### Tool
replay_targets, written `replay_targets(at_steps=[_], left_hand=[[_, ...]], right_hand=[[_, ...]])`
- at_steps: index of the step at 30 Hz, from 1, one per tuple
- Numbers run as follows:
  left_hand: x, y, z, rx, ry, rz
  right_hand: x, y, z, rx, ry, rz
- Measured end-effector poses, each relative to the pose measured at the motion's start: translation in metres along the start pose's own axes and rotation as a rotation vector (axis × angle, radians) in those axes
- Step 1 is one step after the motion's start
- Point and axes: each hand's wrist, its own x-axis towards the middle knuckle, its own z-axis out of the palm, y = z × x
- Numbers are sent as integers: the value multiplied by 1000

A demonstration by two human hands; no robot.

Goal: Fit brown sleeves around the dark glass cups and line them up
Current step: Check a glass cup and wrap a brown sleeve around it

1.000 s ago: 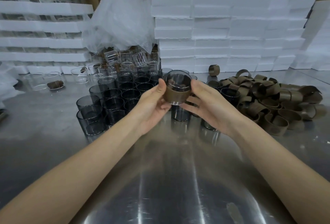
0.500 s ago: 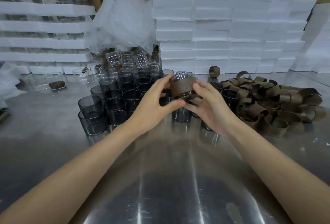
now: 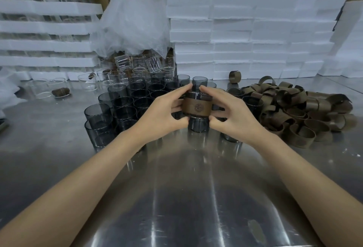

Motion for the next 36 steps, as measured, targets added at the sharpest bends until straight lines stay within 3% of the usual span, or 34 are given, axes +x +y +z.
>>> replay_targets(at_steps=[10,26,36], left_hand=[[0,-5,-4,120,-53,76],[2,-15,3,226,-86,8],[1,-25,5,253,-92,53]], right_hand=[[0,10,0,-136,40,-141],[-2,12,2,-208,39,-137],[-3,12,4,-191,50,-110]])
